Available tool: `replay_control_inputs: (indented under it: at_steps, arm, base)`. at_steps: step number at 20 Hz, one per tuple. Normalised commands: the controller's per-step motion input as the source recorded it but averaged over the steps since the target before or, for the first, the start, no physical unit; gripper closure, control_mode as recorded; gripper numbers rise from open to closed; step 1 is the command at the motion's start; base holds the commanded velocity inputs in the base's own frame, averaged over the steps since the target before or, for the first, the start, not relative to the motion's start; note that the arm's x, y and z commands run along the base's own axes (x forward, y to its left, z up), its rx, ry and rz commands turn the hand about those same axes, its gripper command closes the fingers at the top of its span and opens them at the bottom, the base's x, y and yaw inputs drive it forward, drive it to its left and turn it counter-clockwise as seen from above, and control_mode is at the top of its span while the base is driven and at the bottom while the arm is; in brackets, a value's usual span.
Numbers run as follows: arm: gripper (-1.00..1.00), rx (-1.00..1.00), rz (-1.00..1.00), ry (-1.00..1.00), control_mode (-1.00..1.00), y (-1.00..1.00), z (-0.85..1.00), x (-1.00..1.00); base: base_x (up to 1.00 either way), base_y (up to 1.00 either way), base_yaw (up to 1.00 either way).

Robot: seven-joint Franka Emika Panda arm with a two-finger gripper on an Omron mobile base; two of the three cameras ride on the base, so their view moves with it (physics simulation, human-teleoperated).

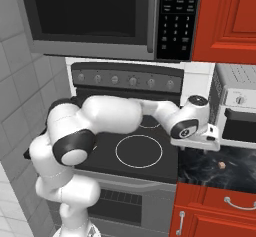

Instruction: Pick up the sugar cube(s) and place them in the saucepan with hot chocolate.

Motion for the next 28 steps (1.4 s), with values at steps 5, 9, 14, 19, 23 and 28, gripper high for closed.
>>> replay_control_inputs:
  at_steps: [5,9,14,19,23,28]
  arm:
    - [-1.00,0.06,0.05,-0.01,-1.00,-0.65,-0.08,-0.38]
    - [-1.00,0.02,0.13,-0.01,-1.00,-0.01,-0.03,-0.60]
    - [-1.00,0.00,0.06,-0.09,-1.00,0.09,-0.14,-0.42]
    - [-1.00,-0.02,0.05,-0.18,-1.00,0.25,-0.46,-0.30]
    - [-1.00,-0.10,0.06,-0.03,-1.00,0.27,-0.53,0.00]
    - [-1.00,-0.19,0.03,0.06,-1.00,0.24,-0.04,0.33]
  base:
    - [0.00,0.00,0.00]
    - [0.00,0.00,0.00]
    - [0.00,0.00,0.00]
    - [0.00,0.00,0.00]
    - [0.00,0.00,0.00]
    - [0.00,0.00,0.00]
